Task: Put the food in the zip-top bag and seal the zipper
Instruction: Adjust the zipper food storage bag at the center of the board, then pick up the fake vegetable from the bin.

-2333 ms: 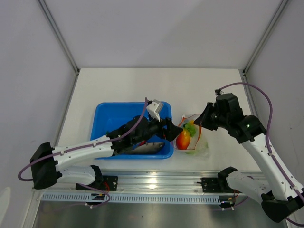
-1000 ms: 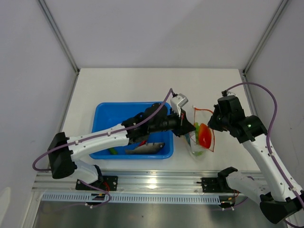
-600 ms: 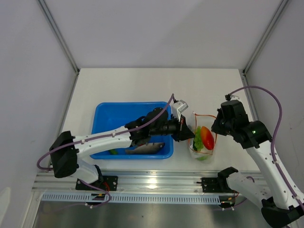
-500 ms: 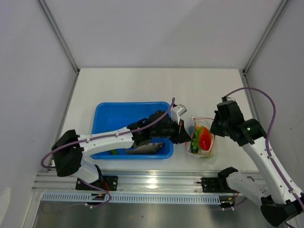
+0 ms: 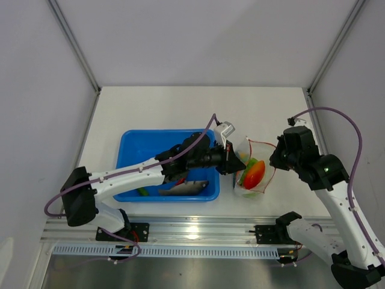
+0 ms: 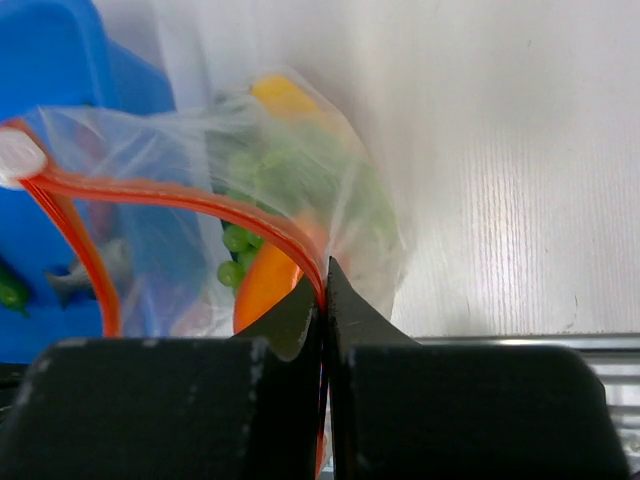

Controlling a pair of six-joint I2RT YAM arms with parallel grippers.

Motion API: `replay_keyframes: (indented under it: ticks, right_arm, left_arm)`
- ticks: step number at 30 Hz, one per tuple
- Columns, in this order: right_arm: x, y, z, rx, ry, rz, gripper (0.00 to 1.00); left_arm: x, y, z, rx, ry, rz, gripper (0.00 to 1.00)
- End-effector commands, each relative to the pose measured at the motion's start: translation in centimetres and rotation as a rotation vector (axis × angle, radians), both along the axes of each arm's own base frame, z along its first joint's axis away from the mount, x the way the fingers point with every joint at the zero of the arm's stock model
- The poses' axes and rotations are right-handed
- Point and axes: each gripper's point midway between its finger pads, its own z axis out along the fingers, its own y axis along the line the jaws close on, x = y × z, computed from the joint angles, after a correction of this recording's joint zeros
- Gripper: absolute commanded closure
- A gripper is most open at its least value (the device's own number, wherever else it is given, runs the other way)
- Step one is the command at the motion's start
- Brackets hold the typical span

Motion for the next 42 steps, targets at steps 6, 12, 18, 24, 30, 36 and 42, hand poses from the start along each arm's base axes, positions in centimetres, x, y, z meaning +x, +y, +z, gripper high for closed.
replay_keyframes:
  ticks: [6, 12, 18, 24, 30, 36, 42]
  right_arm:
    - [0.5, -0.4, -3.8, -0.054, 0.063, -0.012, 1.00]
    - [0.9, -0.8, 1.3, -0.043, -0.045, -0.013, 1.00]
    - [0.6, -0.6, -0.5, -0.049, 0.007, -0.007, 1.00]
    - [0.5, 0.3, -1.3, -0.015, 0.033, 0.022, 1.00]
    - [0.6, 0.9, -1.2, 0.001, 0.042, 0.039, 1.00]
    - [0.8, 1.4, -0.9, 0.025, 0.036, 0.051, 1.00]
    - [0.7, 1.6, -0.7, 0.033, 0.031, 0.060, 1.00]
  left_arm:
    - [0.9, 0.0, -3.3, 0.056, 0.053, 0.020, 0.99]
    - [0.9, 0.5, 1.4, 0.005, -0.017, 0.020, 0.99]
    - [1.5, 2.3, -0.8, 0.071, -0.034, 0.081, 0.79]
    - [3.5, 6.9, 1.0, 0.088, -0.174, 0.240, 0.19]
    - [8.4, 14.2, 0.1, 0.160, -0.174, 0.490, 0.13]
    - [12.2, 19.8, -5.9, 0.390, -0.035, 0.653, 0.24]
    - [13.3, 20.1, -11.4, 0.544, 0.098, 0.656, 0.25]
